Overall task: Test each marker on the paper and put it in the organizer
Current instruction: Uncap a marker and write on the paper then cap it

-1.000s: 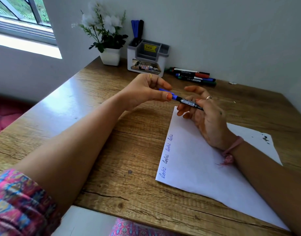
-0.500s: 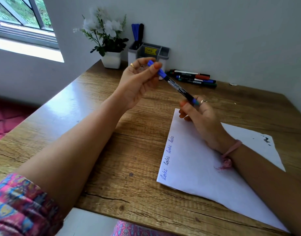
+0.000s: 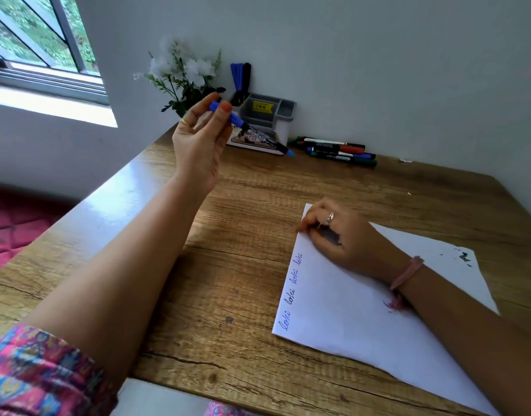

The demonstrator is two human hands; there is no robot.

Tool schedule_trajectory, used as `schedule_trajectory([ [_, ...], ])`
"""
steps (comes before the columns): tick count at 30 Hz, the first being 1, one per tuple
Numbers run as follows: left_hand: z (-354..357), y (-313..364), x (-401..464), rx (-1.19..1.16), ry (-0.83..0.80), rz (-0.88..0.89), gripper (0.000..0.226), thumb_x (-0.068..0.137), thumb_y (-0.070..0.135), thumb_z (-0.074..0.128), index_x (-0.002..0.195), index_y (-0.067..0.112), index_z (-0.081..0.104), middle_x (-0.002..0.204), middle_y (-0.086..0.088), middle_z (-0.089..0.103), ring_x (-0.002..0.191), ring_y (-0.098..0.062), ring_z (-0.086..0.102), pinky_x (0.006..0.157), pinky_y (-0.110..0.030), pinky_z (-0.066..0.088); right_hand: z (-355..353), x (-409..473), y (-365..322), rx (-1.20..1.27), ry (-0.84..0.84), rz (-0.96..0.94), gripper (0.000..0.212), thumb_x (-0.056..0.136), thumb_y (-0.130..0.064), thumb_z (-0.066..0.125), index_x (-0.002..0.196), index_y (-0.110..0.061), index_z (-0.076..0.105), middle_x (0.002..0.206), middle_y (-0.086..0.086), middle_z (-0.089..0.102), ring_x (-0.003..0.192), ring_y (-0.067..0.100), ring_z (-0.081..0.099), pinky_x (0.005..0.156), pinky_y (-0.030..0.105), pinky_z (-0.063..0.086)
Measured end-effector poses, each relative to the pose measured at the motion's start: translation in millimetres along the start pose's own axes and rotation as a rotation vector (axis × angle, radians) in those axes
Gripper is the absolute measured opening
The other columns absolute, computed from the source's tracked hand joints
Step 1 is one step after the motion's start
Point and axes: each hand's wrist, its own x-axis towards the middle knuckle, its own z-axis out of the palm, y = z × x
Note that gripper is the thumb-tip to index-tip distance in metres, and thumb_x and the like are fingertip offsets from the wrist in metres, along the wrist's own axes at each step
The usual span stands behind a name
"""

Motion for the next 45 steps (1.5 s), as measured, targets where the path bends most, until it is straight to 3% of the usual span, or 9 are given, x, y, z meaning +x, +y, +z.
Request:
schedule_trajectory([
  [8,-0.8,22.3,9.3,0.232,0.157,0.302,0.023,0.078,0.005,0.074,0.096,0.009,0.060,0.087,-0.011,0.072,0.084,-0.023,0.070,0.075,-0.032,0.055,0.8,-0.6,-0.1,0.054,-0.003,0.035,0.018,0.088,-0.020,0.050,0.096,-0.015,0.066,0.098,-0.001,0.057,0.092,0.011,0.056,0.082,0.029,0.048],
  [11,12.9,37.8,36.3,0.415,0.108,0.435,0.022,0.076,0.005,0.075,0.091,0.011,0.060,0.087,-0.012,0.070,0.078,-0.019,0.070,0.069,-0.027,0.054,0.2,-1.0,-2.2,0.070,-0.004,0.045,0.020,0.088,-0.022,0.048,0.096,-0.016,0.066,0.098,-0.001,0.057,0.093,0.009,0.055,0.083,0.025,0.046],
  [15,29.8,55.3,87.4,0.671,0.091,0.543,0.022,0.072,0.015,0.077,0.088,0.015,0.062,0.089,-0.013,0.071,0.081,-0.020,0.071,0.075,-0.035,0.058,-0.1,-0.3,-1.6,0.064,-0.030,0.068,0.016,0.088,-0.014,0.053,0.097,-0.018,0.066,0.098,-0.004,0.056,0.092,0.005,0.053,0.083,0.013,0.039],
  [18,35.7,50.9,116.6,0.799,0.061,0.528,0.024,0.073,0.017,0.075,0.093,0.010,0.064,0.088,-0.007,0.071,0.081,-0.012,0.071,0.079,-0.033,0.057,0.9,-0.3,1.1,0.068,-0.034,0.081,0.017,0.088,-0.014,0.054,0.098,-0.021,0.065,0.099,-0.007,0.056,0.093,0.004,0.053,0.083,0.012,0.038],
  [22,44.2,34.1,138.0,0.972,0.060,0.488,0.025,0.078,0.009,0.072,0.101,0.002,0.066,0.085,0.001,0.066,0.066,0.010,0.061,0.073,-0.009,0.050,2.4,-1.4,3.1,0.071,-0.027,0.084,0.016,0.089,-0.019,0.052,0.098,-0.026,0.064,0.100,-0.010,0.055,0.097,0.006,0.053,0.085,0.015,0.039],
  [27,47.7,14.6,152.3,1.201,0.013,0.435,0.029,0.079,0.012,0.073,0.105,0.002,0.066,0.088,-0.003,0.064,0.075,-0.006,0.058,0.059,0.000,0.043,2.0,-0.4,4.3,0.090,-0.043,0.084,0.017,0.089,-0.022,0.051,0.099,-0.026,0.064,0.100,-0.011,0.055,0.096,0.006,0.054,0.084,0.016,0.041],
  [29,46.6,9.1,158.5,1.301,0.005,0.436,0.030,0.080,0.012,0.073,0.106,-0.001,0.065,0.095,-0.009,0.065,0.079,-0.010,0.057,0.056,-0.001,0.041,2.4,-0.3,5.1,0.093,-0.036,0.079,0.017,0.089,-0.020,0.053,0.099,-0.026,0.064,0.100,-0.011,0.055,0.096,0.006,0.054,0.084,0.015,0.041],
  [33,48.1,2.1,170.2,1.472,-0.028,0.426,0.031,0.081,0.014,0.071,0.107,-0.002,0.065,0.107,-0.017,0.066,0.094,-0.023,0.062,0.073,-0.015,0.040,2.8,-0.2,5.7,0.078,-0.031,0.075,0.017,0.089,-0.020,0.053,0.099,-0.028,0.064,0.100,-0.014,0.054,0.098,0.005,0.053,0.085,0.013,0.039],
  [45,44.8,-4.0,179.7,1.651,-0.046,0.361,0.040,0.081,0.011,0.071,0.118,-0.001,0.060,0.115,-0.019,0.063,0.103,-0.028,0.062,0.085,-0.027,0.048,2.1,1.0,4.4,0.085,-0.038,0.076,0.019,0.089,-0.026,0.048,0.098,-0.029,0.064,0.100,-0.016,0.054,0.098,0.006,0.053,0.086,0.015,0.040],
])
